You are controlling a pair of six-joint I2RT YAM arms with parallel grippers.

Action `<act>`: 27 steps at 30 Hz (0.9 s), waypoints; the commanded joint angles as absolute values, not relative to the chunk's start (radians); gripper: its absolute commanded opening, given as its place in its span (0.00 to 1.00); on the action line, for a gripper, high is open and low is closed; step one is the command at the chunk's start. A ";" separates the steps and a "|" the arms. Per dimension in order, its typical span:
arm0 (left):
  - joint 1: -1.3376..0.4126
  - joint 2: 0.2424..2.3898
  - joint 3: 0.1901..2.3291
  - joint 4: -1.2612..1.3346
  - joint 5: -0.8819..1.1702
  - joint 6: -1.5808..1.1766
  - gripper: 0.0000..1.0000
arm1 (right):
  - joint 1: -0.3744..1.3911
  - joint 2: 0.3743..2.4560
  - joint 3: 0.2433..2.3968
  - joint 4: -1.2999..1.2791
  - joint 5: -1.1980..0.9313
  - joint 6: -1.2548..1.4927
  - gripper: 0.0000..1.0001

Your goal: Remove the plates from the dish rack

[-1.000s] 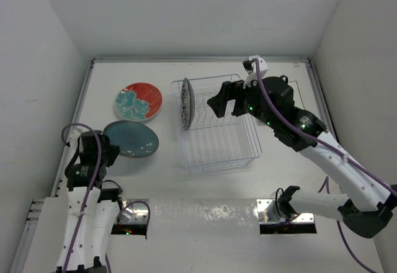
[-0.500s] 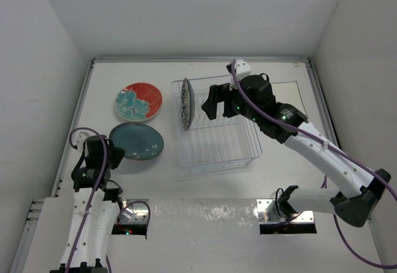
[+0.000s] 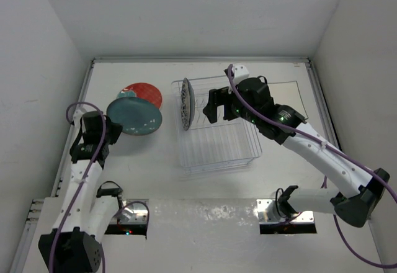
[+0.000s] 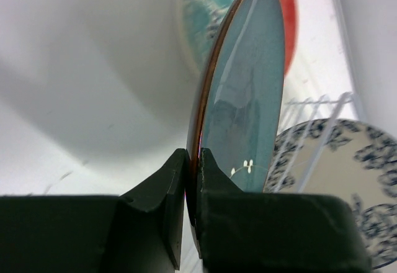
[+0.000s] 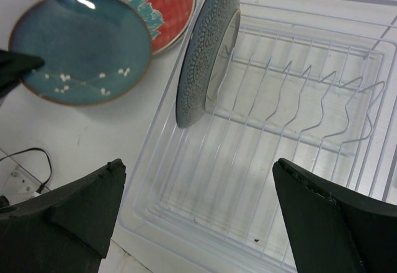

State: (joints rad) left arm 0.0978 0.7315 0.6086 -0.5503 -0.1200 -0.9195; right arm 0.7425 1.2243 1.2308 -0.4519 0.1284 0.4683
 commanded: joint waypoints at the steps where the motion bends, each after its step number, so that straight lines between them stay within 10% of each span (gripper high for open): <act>1: 0.124 0.787 0.709 -0.215 -0.068 -0.972 0.00 | 0.741 1.200 1.209 -0.436 0.141 0.443 0.99; 19: 0.252 1.410 0.827 0.193 0.158 -1.005 0.00 | 0.742 1.124 1.059 -0.342 0.089 0.433 0.99; 27: 0.250 1.538 0.845 0.146 0.138 -0.989 0.45 | 0.741 1.112 1.026 -0.331 0.086 0.436 0.99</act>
